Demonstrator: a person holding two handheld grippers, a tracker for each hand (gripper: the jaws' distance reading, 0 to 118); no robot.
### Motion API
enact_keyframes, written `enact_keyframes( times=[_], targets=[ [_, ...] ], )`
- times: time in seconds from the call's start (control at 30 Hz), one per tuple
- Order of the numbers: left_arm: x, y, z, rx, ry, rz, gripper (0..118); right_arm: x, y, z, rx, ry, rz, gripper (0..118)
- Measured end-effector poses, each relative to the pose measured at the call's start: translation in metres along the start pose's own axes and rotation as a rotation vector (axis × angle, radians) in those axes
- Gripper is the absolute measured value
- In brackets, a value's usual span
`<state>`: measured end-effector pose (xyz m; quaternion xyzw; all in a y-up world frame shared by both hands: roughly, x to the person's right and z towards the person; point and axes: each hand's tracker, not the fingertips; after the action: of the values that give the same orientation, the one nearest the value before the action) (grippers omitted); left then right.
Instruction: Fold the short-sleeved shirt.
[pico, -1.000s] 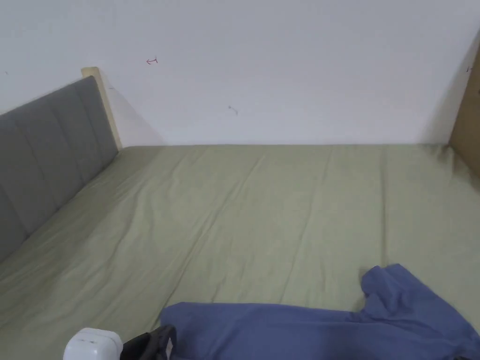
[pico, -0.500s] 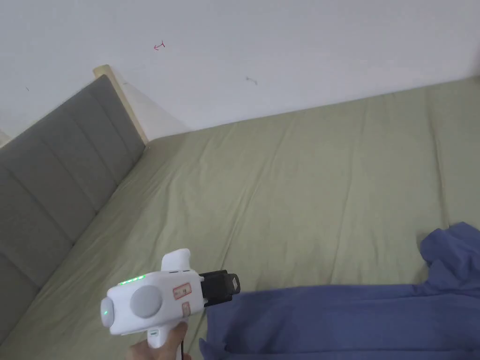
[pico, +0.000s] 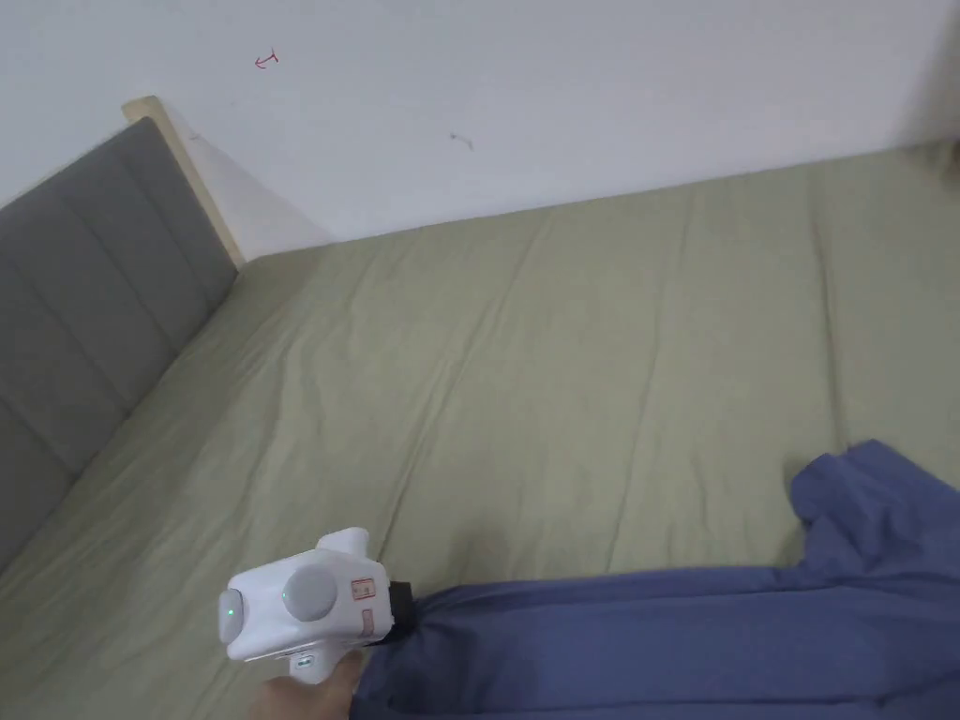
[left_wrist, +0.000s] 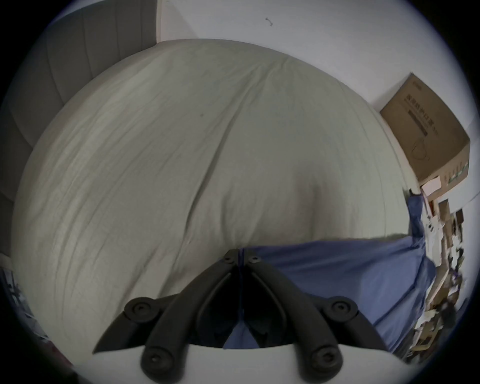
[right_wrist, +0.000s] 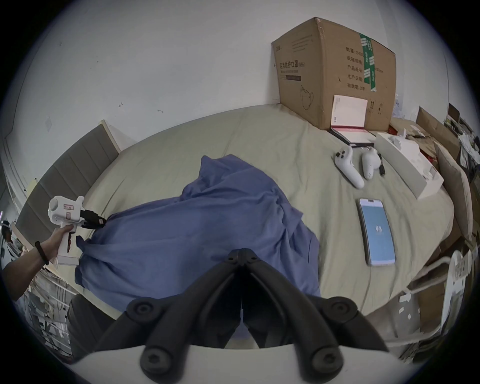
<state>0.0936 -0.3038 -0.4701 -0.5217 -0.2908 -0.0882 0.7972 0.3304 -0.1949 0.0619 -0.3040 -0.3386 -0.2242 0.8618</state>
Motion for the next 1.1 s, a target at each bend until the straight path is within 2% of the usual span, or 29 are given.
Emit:
enact_keyframes(
  times=[0.07, 0.1, 0.13, 0.17, 0.2, 0.23, 0.27, 0.37, 0.5, 0.53, 0.57, 0.6, 0.63, 0.67, 0.7, 0.73, 0.83, 0.9, 1.0, 1.1],
  targets=[
    [0.006, 0.001, -0.003, -0.009, 0.020, -0.045, 1, 0.001, 0.023, -0.011, 0.018, 0.003, 0.050, 2],
    [0.006, 0.001, -0.004, -0.012, 0.018, -0.044, 1, 0.002, 0.037, -0.019, 0.026, -0.002, 0.064, 24],
    [0.005, 0.003, -0.004, -0.017, 0.018, -0.051, 1, 0.007, 0.053, -0.032, 0.004, -0.001, 0.083, 55],
    [0.004, 0.003, -0.004, -0.019, 0.016, -0.050, 1, 0.012, 0.071, -0.048, -0.056, -0.005, 0.097, 55],
    [0.003, 0.003, -0.003, -0.022, 0.013, -0.044, 1, 0.016, 0.087, -0.067, -0.124, -0.004, 0.099, 65],
    [0.002, 0.003, -0.004, -0.023, 0.009, -0.041, 1, 0.022, 0.100, -0.088, -0.193, 0.009, 0.111, 81],
    [0.002, 0.003, -0.004, -0.024, 0.005, -0.043, 1, 0.035, 0.111, -0.112, -0.210, -0.007, 0.105, 85],
    [0.006, 0.000, 0.002, -0.025, -0.003, -0.039, 1, 0.050, 0.137, -0.176, -0.321, -0.053, 0.107, 85],
    [0.006, 0.000, 0.005, -0.030, -0.020, -0.015, 1, 0.069, 0.143, -0.253, -0.473, -0.121, 0.097, 85],
    [0.006, -0.001, 0.006, -0.029, -0.022, -0.014, 1, 0.069, 0.135, -0.265, -0.514, -0.152, 0.115, 82],
    [0.007, -0.002, 0.007, -0.030, -0.025, -0.013, 1, 0.071, 0.130, -0.272, -0.552, -0.150, 0.110, 70],
    [0.007, -0.001, 0.007, -0.029, -0.025, -0.012, 1, 0.070, 0.125, -0.273, -0.546, -0.130, 0.105, 68],
    [0.008, -0.002, 0.007, -0.028, -0.025, -0.012, 1, 0.065, 0.125, -0.262, -0.505, -0.159, 0.118, 61],
    [0.010, -0.003, 0.008, -0.026, -0.022, -0.014, 1, 0.063, 0.123, -0.259, -0.470, -0.165, 0.142, 41],
    [0.011, -0.005, 0.009, -0.025, -0.021, -0.015, 1, 0.059, 0.122, -0.255, -0.457, -0.139, 0.152, 11],
    [0.010, -0.004, 0.010, -0.018, -0.018, -0.019, 1, 0.058, 0.120, -0.254, -0.449, -0.138, 0.154, 7],
    [0.006, -0.006, 0.032, 0.049, -0.073, -0.008, 1, 0.043, 0.119, -0.232, -0.434, -0.105, 0.133, 3],
    [0.001, -0.011, 0.061, 0.121, -0.125, -0.015, 1, 0.039, 0.121, -0.204, -0.343, -0.083, 0.125, 3],
    [-0.004, -0.027, 0.115, 0.193, -0.174, -0.075, 1, 0.030, 0.120, -0.139, -0.254, 0.005, 0.117, 3],
    [-0.012, -0.058, 0.162, 0.219, -0.208, -0.102, 1, 0.032, 0.104, -0.077, -0.170, 0.028, 0.130, 3]
  ],
)
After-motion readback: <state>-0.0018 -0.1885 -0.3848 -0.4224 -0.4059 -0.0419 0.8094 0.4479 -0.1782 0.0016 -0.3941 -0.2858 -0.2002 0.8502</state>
